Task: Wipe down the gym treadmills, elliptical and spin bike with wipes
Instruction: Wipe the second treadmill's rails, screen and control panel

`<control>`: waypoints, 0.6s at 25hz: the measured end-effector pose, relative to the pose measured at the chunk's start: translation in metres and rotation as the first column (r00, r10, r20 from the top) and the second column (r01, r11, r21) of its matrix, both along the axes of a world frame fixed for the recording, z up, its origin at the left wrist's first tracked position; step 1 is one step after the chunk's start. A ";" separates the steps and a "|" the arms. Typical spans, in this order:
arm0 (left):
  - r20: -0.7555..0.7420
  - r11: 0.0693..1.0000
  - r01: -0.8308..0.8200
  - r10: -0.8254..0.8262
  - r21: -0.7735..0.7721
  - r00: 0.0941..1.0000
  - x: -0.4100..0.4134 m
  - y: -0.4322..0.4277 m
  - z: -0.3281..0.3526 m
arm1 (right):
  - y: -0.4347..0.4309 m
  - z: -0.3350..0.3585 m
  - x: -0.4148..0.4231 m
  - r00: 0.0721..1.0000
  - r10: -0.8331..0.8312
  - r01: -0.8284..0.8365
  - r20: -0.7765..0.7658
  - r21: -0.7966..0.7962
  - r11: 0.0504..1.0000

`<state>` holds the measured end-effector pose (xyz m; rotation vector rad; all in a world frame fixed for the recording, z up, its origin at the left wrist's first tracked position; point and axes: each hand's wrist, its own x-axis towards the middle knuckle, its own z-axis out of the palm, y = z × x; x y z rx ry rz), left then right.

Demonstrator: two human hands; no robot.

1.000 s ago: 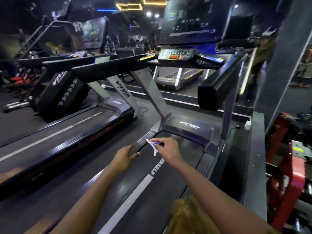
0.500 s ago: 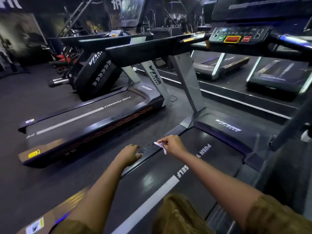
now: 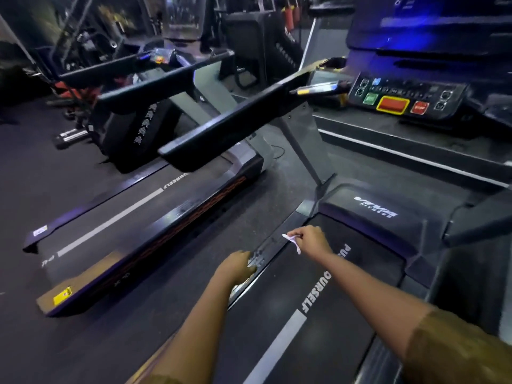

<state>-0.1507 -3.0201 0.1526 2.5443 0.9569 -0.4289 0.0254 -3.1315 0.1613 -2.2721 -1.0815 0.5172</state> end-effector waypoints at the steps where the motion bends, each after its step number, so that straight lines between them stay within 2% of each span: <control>1: 0.027 1.000 0.014 -0.014 -0.007 1.000 0.013 0.008 0.018 | -0.002 0.017 0.009 1.000 -0.029 0.029 0.009 0.038 0.999; 4: 0.106 0.995 0.095 -0.096 0.016 0.990 0.057 0.030 0.066 | -0.008 0.059 0.036 0.992 -0.116 0.104 0.050 0.197 0.975; 8: 0.233 0.973 0.213 -0.228 0.089 0.945 0.117 0.066 0.111 | 0.000 0.105 0.074 0.970 -0.231 0.183 0.072 0.406 0.895; 15: 0.371 0.905 0.376 -0.424 0.196 0.826 0.238 0.144 0.173 | 0.046 0.185 0.170 0.867 -0.468 0.303 0.170 0.567 0.766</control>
